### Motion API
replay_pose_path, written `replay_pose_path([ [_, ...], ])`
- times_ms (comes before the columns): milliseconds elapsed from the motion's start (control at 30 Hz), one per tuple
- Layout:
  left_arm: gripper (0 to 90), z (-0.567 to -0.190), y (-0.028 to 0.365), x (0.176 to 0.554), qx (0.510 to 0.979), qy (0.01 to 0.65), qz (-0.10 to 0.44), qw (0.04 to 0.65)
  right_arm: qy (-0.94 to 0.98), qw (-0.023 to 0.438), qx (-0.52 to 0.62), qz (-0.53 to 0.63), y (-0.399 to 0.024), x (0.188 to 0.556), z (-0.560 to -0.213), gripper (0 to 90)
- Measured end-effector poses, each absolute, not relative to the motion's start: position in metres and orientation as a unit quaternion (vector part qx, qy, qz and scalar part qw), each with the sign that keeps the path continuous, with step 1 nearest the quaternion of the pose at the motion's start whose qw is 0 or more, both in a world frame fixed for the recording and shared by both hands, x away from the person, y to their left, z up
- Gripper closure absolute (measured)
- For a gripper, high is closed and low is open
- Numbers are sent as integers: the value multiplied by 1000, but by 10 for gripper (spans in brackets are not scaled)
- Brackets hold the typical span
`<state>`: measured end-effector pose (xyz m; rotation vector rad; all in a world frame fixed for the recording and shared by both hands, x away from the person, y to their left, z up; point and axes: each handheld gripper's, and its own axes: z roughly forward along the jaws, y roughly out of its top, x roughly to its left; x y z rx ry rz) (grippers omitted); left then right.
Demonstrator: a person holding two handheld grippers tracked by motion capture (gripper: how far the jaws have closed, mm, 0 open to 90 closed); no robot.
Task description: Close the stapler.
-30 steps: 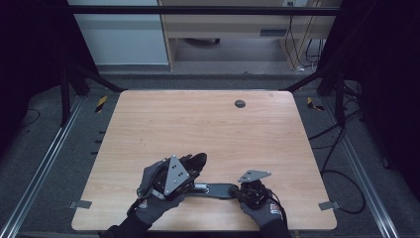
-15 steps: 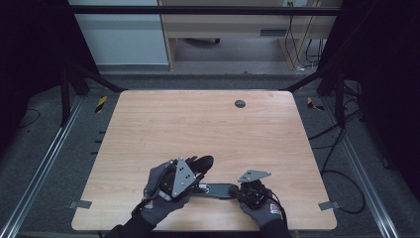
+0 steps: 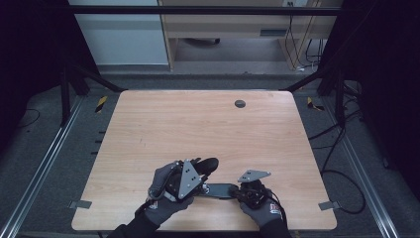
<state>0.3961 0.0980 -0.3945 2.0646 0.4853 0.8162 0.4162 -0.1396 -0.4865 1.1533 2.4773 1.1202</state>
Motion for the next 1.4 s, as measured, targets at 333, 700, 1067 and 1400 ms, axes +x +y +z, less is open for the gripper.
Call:
replay_pose_path([
  [333, 496, -399, 91, 397, 832, 183, 324, 413, 836, 91, 385, 380, -139, 417, -487, 900],
  [700, 486, -407, 82, 397, 840, 165, 323, 403, 835, 95, 386, 380, -139, 417, -487, 900],
  [1067, 478, -414, 75, 397, 849, 148, 323, 392, 835, 93, 386, 381, -139, 417, -487, 900],
  [1400, 474, -420, 69, 397, 854, 136, 325, 383, 832, 91, 389, 385, -141, 417, -488, 900],
])
